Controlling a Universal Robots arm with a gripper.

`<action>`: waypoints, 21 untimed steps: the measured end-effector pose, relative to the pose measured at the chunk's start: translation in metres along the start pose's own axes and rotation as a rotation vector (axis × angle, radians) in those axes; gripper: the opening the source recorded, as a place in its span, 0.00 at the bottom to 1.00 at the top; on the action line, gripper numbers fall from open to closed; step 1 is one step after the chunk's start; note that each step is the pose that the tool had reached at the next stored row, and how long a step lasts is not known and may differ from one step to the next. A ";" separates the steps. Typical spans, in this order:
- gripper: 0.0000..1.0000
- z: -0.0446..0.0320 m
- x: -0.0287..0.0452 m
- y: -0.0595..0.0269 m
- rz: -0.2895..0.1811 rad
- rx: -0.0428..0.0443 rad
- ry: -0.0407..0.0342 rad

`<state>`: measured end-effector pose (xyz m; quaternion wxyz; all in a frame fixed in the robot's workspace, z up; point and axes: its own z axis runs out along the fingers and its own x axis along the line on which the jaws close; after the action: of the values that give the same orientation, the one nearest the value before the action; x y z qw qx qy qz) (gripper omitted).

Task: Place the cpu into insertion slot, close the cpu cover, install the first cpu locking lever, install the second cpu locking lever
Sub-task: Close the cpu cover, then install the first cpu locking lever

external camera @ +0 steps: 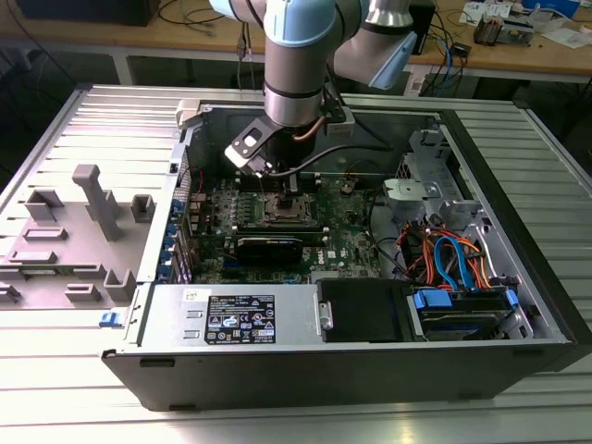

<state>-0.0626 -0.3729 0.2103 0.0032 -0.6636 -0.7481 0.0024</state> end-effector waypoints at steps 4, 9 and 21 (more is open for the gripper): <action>0.11 0.0000 -0.0001 0.0006 0.000 0.0000 0.0000; 0.11 0.0000 -0.0001 0.0011 0.000 0.0000 0.0000; 0.11 -0.0133 -0.0001 0.0012 0.000 0.0000 0.0000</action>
<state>-0.0613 -0.3729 0.2236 0.0032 -0.6636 -0.7481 0.0024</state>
